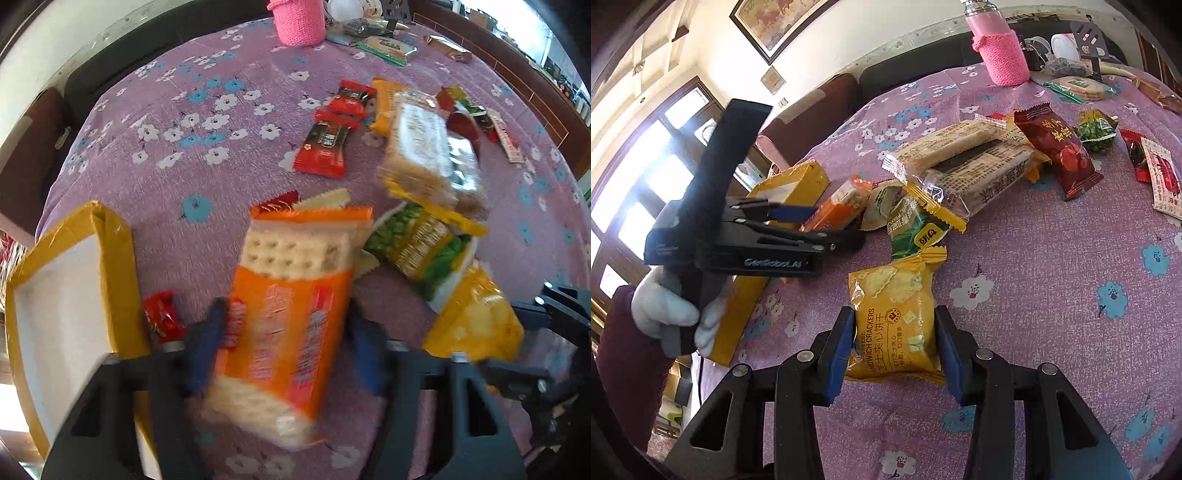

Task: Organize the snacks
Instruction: 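Grasp the yellow sandwich cracker pack with the right tool while the left tool grasps the orange soda cracker pack, then carry both cracker packs over the yellow tray and open both tools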

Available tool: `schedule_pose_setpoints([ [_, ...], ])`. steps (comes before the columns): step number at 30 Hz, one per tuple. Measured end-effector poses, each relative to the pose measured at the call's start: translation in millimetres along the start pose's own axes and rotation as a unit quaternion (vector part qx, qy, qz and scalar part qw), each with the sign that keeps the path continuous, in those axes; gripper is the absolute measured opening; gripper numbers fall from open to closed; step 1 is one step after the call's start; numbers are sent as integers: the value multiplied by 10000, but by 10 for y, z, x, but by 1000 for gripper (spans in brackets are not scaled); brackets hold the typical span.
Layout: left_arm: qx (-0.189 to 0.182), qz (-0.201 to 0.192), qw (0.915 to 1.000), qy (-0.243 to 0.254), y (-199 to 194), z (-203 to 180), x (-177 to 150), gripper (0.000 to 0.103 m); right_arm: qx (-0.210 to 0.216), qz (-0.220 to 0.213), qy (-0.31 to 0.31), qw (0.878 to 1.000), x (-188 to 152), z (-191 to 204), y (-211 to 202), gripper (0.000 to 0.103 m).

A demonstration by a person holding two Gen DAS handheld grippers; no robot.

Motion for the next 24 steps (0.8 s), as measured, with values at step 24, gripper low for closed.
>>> schedule_pose_setpoints([
  [24,473,-1826,9598,-2078,-1377,337,-1082,55,-1222,198,-480,9911,-69,299,64,42],
])
Point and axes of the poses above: each gripper's, at about its wrist camera, not at the fingertips, and y roughly the way its jaws point, z to its left, x to its top, the point moved 5 cm from there along y, roughly the way its jaws point, and after that the axes turned 4 degrees about z, right-handed, at the moved point
